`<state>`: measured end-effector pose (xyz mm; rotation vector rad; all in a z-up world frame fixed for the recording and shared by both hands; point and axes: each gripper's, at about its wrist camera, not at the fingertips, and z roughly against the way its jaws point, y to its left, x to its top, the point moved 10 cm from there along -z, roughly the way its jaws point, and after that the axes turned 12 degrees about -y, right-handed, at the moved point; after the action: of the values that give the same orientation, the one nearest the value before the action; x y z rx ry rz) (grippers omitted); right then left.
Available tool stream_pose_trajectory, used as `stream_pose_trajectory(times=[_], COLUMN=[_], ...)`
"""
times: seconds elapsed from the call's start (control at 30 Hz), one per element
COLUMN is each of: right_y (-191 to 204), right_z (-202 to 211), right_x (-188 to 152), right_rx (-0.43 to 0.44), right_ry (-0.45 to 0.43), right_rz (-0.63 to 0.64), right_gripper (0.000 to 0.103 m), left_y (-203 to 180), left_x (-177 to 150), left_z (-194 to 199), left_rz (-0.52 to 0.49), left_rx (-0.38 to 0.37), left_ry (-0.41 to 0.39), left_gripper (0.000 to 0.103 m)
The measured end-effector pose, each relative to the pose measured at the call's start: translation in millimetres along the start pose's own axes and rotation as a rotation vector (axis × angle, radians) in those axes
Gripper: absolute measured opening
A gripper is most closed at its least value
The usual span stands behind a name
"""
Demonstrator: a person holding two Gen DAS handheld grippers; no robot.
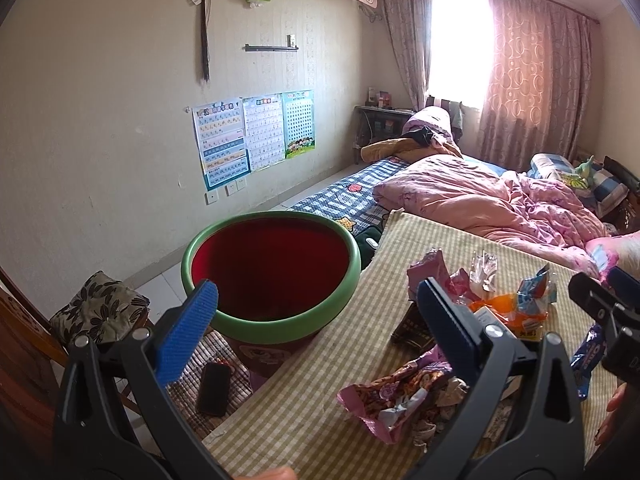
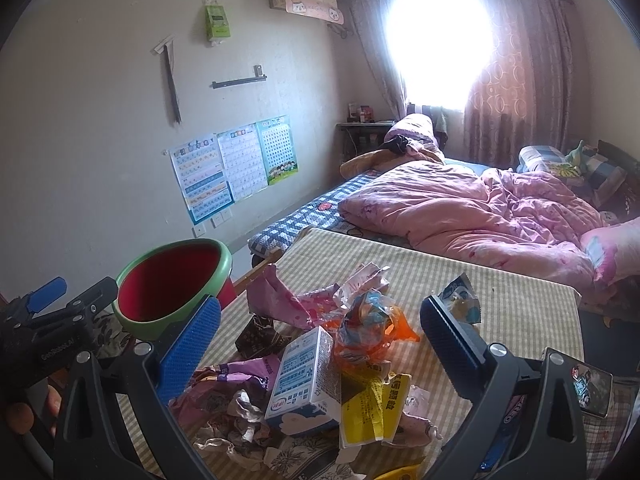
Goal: Collect trash
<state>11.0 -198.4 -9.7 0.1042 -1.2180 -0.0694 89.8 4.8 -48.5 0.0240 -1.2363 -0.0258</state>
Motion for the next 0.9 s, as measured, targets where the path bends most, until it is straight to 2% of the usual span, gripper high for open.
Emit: stream_pose_trajectory(times=[0.7,0.9], right_y=[-2.2,-6.5], right_z=[2.4,1.2], right_x=[-2.9,-23.3], right_rx=[0.029,0.052], right_ry=[-0.031,0.039], right_rz=[-0.024,-0.014], right_gripper=[0.096,0.096], left_y=[-0.3,-3.9], left_x=[-3.5,-24.1], left_z=[-0.7,-4.9], left_rz=[-0.008,-0.003], left_rx=[-0.003,-0.040], left_ry=[0.011,0.060], left_gripper=[0.098,0.098])
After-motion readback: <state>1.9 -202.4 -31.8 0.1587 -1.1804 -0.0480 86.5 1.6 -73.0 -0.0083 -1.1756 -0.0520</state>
